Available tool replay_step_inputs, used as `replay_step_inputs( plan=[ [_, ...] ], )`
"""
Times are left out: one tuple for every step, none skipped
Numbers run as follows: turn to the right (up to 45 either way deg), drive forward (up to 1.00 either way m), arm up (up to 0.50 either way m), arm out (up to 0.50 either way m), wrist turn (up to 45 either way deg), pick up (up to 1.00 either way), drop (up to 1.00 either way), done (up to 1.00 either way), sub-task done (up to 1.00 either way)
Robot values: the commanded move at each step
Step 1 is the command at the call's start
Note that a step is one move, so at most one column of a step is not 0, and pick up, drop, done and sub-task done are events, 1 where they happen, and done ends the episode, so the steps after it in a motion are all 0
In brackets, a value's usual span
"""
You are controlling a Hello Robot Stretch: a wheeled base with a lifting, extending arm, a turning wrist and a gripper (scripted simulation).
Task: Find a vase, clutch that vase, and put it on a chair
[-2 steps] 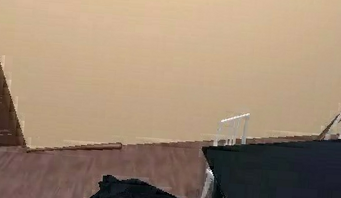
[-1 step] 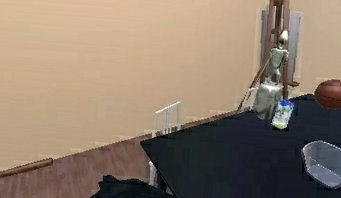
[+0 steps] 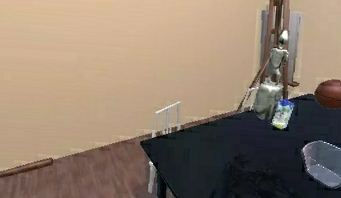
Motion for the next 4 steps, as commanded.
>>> replay_step_inputs(
  plan=[
    [0.0, 0.00, -0.42, 0.00, 0.0, 0.00, 0.00, 0.00, 0.00],
    [0.0, 0.00, -0.50, 0.00, 0.0, 0.00, 0.00, 0.00, 0.00],
    [0.0, 0.00, 0.00, 0.00, 0.0, 0.00, 1.00, 0.00, 0.00],
    [0.0, 0.00, 0.00, 0.00, 0.0, 0.00, 0.00, 1.00, 0.00]
  ],
)
